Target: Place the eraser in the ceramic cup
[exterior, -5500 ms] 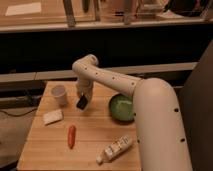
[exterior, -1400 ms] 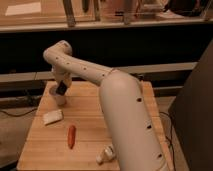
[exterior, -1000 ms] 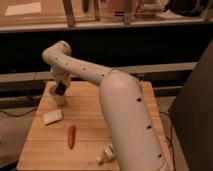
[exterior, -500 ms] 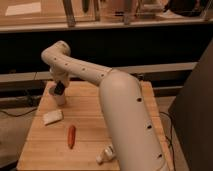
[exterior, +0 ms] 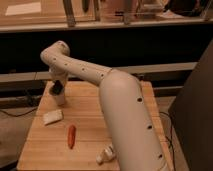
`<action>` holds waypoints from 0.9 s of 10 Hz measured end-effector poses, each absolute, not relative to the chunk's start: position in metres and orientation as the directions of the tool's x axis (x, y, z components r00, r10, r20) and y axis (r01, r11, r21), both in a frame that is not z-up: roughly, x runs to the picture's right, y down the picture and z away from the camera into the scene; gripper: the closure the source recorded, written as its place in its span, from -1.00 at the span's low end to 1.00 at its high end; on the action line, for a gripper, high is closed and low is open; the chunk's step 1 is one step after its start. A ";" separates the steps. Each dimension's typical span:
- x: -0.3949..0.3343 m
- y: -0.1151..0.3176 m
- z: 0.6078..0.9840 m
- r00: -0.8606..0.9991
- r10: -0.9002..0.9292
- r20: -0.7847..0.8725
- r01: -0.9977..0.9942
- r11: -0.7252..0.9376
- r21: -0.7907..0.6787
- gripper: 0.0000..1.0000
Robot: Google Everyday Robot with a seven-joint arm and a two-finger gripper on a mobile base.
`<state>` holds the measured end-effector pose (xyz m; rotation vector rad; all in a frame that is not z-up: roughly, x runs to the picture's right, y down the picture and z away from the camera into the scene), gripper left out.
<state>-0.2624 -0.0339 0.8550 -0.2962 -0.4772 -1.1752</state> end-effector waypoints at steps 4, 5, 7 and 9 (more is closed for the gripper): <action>-0.262 -0.035 0.853 0.306 -0.808 0.504 0.930 0.366 0.021 -0.60; -0.262 -0.035 0.853 0.307 -0.807 0.504 0.930 0.366 0.020 -0.60; -0.262 -0.036 0.850 0.307 -0.808 0.504 0.930 0.367 0.021 -0.60; -0.260 -0.038 0.847 0.309 -0.808 0.502 0.930 0.367 0.019 -0.60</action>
